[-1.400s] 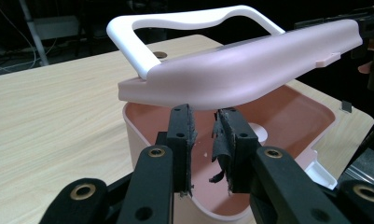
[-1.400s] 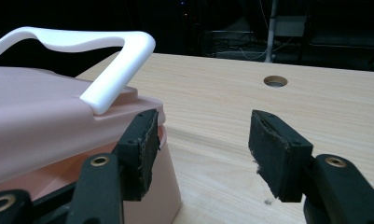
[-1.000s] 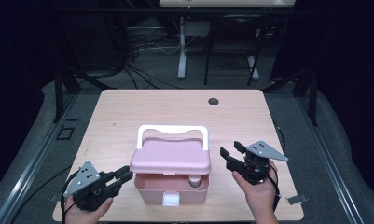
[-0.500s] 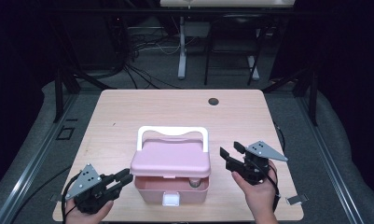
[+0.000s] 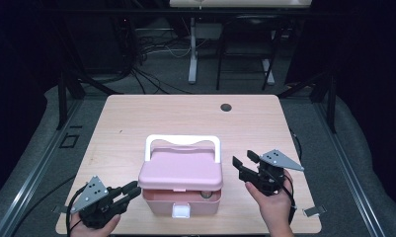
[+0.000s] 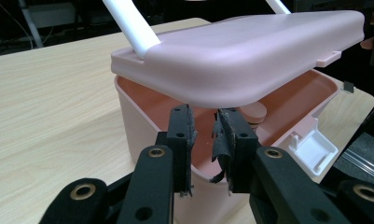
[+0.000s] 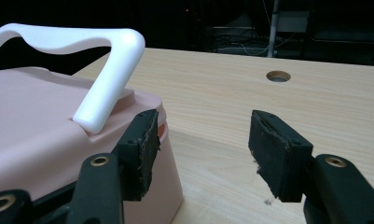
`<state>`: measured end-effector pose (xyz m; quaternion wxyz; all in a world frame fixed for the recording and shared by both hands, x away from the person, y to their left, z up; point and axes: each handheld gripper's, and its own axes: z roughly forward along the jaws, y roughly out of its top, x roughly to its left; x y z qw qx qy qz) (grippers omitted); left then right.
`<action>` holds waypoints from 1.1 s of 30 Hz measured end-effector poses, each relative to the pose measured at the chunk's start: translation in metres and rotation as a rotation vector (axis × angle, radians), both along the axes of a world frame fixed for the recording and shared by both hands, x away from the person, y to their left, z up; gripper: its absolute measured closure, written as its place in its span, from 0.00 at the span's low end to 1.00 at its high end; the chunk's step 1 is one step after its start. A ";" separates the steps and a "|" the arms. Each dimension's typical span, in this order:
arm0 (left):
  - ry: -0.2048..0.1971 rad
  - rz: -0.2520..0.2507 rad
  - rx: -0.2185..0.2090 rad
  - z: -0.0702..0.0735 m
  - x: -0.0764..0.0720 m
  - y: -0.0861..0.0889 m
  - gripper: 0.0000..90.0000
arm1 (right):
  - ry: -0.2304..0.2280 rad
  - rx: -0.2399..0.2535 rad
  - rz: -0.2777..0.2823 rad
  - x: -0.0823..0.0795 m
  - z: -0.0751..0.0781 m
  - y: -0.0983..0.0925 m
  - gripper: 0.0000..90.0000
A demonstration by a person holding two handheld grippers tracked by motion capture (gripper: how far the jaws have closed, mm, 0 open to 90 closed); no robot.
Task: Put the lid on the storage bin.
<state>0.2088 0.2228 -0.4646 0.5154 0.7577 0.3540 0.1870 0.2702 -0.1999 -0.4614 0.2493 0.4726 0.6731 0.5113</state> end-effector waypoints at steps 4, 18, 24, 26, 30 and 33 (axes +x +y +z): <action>0.000 0.007 -0.012 -0.002 -0.001 -0.001 0.84 | 0.000 -0.002 -0.002 0.000 0.000 -0.001 0.47; 0.012 0.002 -0.010 -0.007 -0.002 0.000 0.84 | 0.000 -0.003 -0.003 0.001 -0.001 -0.001 0.47; 0.025 0.001 0.000 -0.009 -0.004 0.000 0.84 | 0.005 -0.003 0.000 0.000 -0.002 0.000 0.47; 0.023 0.001 -0.005 -0.010 -0.004 0.000 0.84 | 0.005 -0.005 0.000 0.000 -0.002 0.000 0.47; 0.031 -0.002 0.002 -0.012 -0.004 0.000 0.84 | 0.005 -0.003 -0.001 0.000 -0.002 0.000 0.47; 0.033 0.002 0.001 -0.012 -0.005 0.000 0.84 | 0.006 -0.001 -0.002 0.000 -0.002 0.000 0.47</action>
